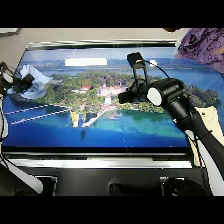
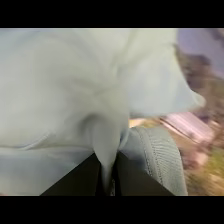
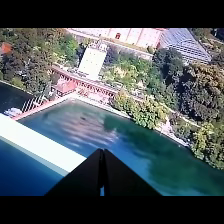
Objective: Fold the clothes and pants, and hang the long-sleeved shirts on hangers.
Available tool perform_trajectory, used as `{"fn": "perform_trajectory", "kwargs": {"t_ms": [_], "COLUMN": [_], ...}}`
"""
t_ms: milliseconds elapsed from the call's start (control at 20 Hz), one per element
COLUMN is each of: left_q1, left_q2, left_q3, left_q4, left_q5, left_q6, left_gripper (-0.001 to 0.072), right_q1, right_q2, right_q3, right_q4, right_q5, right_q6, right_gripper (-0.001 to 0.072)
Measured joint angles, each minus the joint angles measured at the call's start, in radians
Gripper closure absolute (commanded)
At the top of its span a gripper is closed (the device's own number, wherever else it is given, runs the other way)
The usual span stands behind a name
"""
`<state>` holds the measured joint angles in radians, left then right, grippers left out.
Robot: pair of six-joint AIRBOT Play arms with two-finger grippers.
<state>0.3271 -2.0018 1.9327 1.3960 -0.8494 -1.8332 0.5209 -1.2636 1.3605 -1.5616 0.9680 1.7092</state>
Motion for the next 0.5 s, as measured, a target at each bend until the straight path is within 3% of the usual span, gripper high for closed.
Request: {"fn": "perform_trajectory", "kwargs": {"t_ms": [250,500], "left_q1": [-0.138,-0.37], "left_q2": [0.203,0.369], "left_q3": [0.014,-0.037], "left_q4": [-0.129,-0.162], "left_q5": [-0.251,-0.459], "left_q6": [0.031,0.005], "left_gripper": [0.0694,0.0694], "right_q1": [0.0,0.0], "right_q2": [0.025,0.108], "right_q3": [0.0,0.0], "right_q4": [0.006,-0.076], "right_q5": [0.062,0.241], "right_q6": [0.067,0.102], "right_gripper": [0.068,0.0679]}}
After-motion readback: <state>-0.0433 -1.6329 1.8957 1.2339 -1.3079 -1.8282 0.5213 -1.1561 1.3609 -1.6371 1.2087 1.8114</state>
